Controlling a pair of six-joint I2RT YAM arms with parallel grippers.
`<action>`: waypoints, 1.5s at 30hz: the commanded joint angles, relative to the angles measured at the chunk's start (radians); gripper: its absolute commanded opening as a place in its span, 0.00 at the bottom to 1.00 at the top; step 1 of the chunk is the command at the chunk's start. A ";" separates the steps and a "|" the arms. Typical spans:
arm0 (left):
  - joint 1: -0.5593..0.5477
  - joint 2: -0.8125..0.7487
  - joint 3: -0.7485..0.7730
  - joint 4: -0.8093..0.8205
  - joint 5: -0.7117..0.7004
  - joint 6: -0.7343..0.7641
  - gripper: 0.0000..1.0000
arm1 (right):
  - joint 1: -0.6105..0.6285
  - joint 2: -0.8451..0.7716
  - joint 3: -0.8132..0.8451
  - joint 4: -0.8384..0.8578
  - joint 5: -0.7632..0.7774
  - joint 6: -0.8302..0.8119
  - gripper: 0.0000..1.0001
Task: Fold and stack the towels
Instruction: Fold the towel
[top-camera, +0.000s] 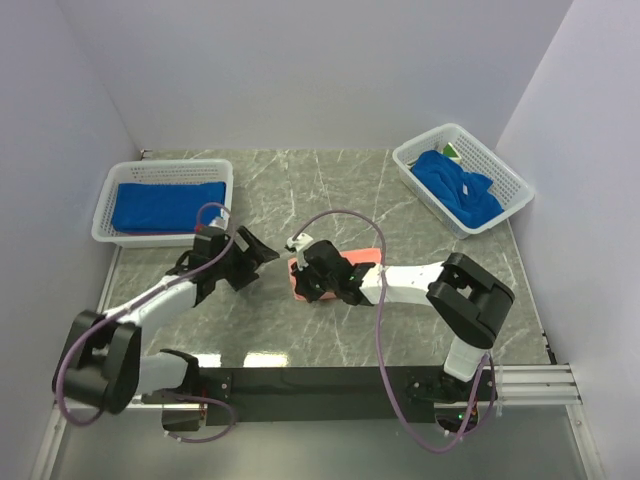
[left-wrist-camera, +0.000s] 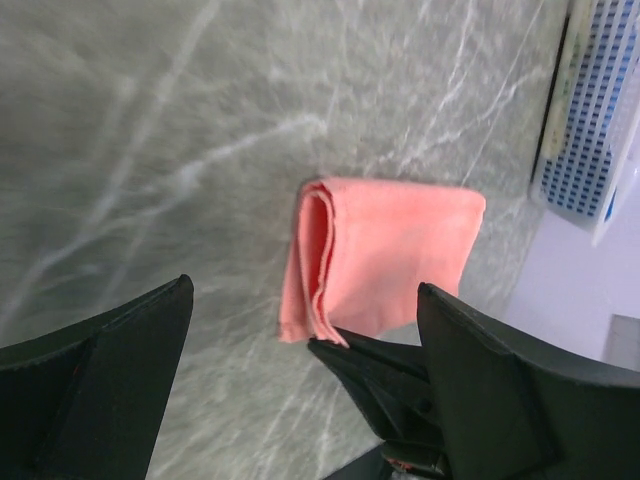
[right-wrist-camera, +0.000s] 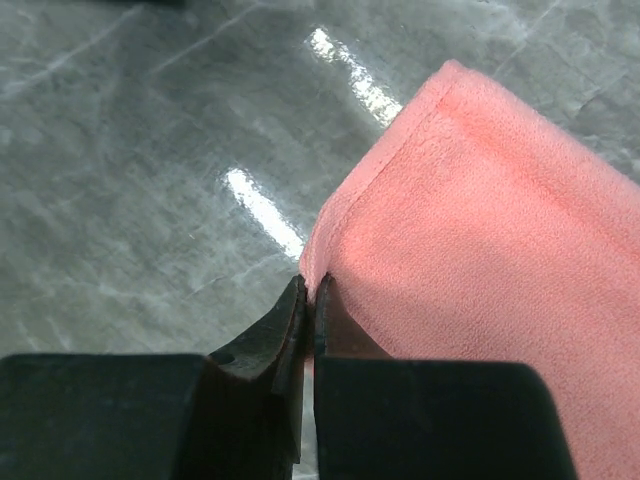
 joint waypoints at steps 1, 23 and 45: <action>-0.057 0.106 -0.011 0.207 0.067 -0.091 0.99 | -0.010 -0.042 -0.023 0.116 -0.063 0.040 0.00; -0.037 -0.011 0.024 -0.093 -0.226 0.004 0.99 | 0.100 0.134 0.292 -0.419 0.247 -0.133 0.50; 0.062 -0.307 0.153 -0.375 -0.327 0.187 0.99 | 0.129 0.300 0.528 -0.682 0.299 -0.176 0.59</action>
